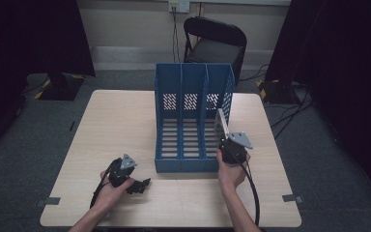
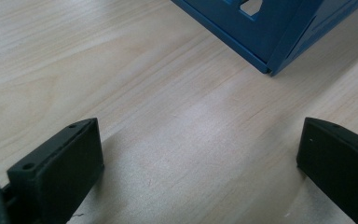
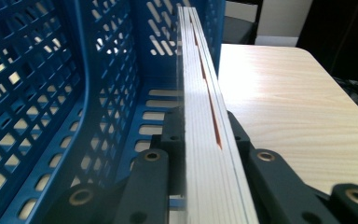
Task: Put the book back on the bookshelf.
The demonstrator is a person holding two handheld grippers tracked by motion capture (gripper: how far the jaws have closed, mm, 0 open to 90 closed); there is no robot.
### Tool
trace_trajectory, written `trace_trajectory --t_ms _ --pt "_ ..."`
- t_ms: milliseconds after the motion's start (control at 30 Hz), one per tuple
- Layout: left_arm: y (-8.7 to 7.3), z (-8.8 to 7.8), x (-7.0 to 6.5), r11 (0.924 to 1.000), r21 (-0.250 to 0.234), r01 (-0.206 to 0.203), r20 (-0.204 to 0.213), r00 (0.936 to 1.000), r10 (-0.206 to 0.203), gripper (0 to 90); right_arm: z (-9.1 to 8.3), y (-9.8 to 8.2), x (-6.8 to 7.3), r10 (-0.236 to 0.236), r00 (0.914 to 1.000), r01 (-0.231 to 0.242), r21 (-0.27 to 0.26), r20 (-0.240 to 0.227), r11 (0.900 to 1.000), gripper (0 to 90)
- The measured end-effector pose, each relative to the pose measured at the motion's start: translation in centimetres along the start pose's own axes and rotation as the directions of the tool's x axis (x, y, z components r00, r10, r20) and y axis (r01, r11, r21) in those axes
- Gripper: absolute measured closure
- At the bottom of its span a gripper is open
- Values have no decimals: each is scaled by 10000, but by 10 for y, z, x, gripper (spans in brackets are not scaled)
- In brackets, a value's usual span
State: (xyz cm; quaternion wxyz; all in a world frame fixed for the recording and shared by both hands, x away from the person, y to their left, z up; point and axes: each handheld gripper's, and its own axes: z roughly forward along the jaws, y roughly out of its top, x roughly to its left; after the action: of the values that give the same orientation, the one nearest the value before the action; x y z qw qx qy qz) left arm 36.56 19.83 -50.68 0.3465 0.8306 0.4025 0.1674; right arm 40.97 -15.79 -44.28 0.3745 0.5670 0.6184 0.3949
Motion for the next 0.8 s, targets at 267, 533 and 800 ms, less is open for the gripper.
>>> trace_trajectory --t_ms 267,533,800 --pt "0 0 0 10000 6 -1 -2 10000 1 0 0 3 -1 231 9994 -230 -64 262 9997 700" --pt "0 0 0 10000 -17 30 -15 10000 -30 0 3 7 -4 65 10000 -65 235 2 9997 759" --pt "0 0 -1 10000 -25 71 -23 10000 -71 0 4 7 0 202 9987 -210 158 468 9997 761"
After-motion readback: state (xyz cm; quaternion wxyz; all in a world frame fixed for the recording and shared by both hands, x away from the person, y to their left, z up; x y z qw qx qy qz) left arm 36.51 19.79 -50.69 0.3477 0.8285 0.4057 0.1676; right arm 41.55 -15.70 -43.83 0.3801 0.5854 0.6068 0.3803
